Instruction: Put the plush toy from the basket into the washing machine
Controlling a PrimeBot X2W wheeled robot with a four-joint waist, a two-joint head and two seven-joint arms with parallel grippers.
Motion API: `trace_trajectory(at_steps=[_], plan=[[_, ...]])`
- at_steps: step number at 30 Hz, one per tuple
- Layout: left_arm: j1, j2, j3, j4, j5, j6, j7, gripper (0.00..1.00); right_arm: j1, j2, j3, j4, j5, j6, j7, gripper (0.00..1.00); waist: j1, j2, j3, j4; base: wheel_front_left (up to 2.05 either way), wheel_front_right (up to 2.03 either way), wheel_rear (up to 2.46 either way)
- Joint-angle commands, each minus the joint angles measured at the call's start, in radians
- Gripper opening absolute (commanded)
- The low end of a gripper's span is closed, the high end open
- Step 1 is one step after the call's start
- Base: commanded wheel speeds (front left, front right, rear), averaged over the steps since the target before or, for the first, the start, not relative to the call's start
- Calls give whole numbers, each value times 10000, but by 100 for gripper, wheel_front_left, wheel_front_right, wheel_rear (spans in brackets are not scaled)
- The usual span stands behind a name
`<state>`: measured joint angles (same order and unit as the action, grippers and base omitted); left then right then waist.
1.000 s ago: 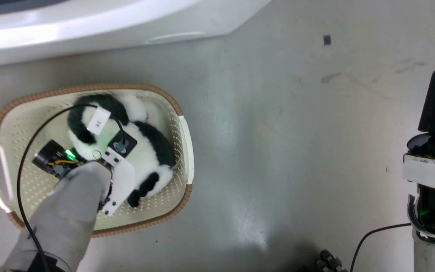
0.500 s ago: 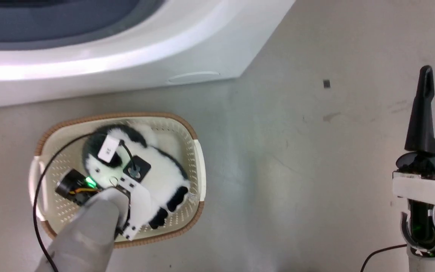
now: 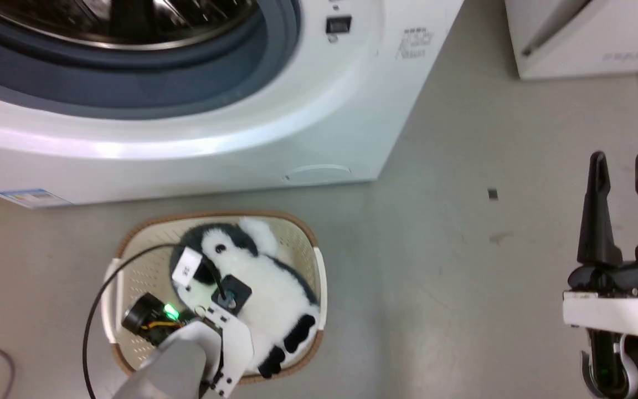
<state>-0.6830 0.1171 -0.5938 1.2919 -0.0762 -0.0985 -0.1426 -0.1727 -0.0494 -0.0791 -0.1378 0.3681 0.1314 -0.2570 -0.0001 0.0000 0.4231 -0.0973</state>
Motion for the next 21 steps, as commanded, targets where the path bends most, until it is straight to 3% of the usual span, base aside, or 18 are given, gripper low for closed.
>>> trace_trajectory(at_steps=[1, 13, 21], plan=[[170, -70, -9, -12, -100, 71, -188, 0, 179, -8, 9, 37, -108, -7, -47, 100, 1, 0, -570, 275, 0, 0, 0], [817, -347, 138, -359, -596, 328, -1119, 0, 1031, -8, -142, 115, -307, -7, -47, 100, 1, 0, -1911, 862, 0, 0, 0], [1343, -135, 498, -2013, -908, 745, -1188, 0, 1386, -8, -229, 157, -343, -7, -47, 100, 1, 0, -2485, 1222, 0, 0, 0]])
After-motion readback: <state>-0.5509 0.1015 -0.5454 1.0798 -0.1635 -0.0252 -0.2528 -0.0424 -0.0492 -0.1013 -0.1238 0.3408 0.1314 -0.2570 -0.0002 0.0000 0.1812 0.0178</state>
